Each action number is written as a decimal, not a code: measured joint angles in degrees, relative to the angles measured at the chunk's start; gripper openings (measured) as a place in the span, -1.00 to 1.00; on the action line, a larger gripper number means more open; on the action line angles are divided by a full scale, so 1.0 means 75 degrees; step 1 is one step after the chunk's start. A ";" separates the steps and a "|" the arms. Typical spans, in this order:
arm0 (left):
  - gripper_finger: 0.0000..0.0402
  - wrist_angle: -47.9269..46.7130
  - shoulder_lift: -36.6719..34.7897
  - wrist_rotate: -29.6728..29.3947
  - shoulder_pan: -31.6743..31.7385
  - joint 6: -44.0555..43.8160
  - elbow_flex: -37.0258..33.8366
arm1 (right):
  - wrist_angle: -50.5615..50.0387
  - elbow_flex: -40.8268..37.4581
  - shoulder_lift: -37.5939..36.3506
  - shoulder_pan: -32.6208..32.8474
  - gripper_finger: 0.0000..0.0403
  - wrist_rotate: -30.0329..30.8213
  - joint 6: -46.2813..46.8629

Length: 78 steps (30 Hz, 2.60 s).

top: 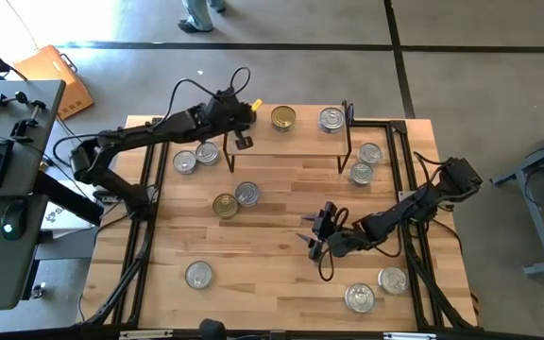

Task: Stack canned seafood by type on shelf
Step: Adjust the tuna cans on the shelf

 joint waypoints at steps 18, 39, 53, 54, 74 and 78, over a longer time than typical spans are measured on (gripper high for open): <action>-1.00 0.1978 0.1474 0.0839 -0.0184 0.0125 0.0006 | 0.0000 0.0000 0.0003 -0.0297 0.26 -0.0036 0.0211; -1.00 0.3067 0.1513 0.0192 -0.0826 0.0900 0.0009 | -0.0051 0.0000 0.0003 -0.0295 0.26 -0.0060 0.0210; -1.00 -0.0458 0.0075 -0.1502 0.0095 -0.0928 0.0009 | -0.0067 0.0000 0.0003 -0.0297 0.26 -0.0057 0.0187; -1.00 -0.0537 0.0069 -0.1102 0.0265 -0.1174 0.0009 | -0.0067 0.0000 0.0003 -0.0297 0.26 -0.0057 0.0187; -1.00 -0.0466 0.0363 0.2241 0.0771 -0.1568 0.0006 | -0.0067 0.0000 0.0003 -0.0297 0.26 -0.0054 0.0125; -1.00 -0.0299 0.0363 0.1336 0.0744 -0.1826 0.0006 | -0.0067 0.0000 0.0003 -0.0297 0.26 -0.0053 0.0126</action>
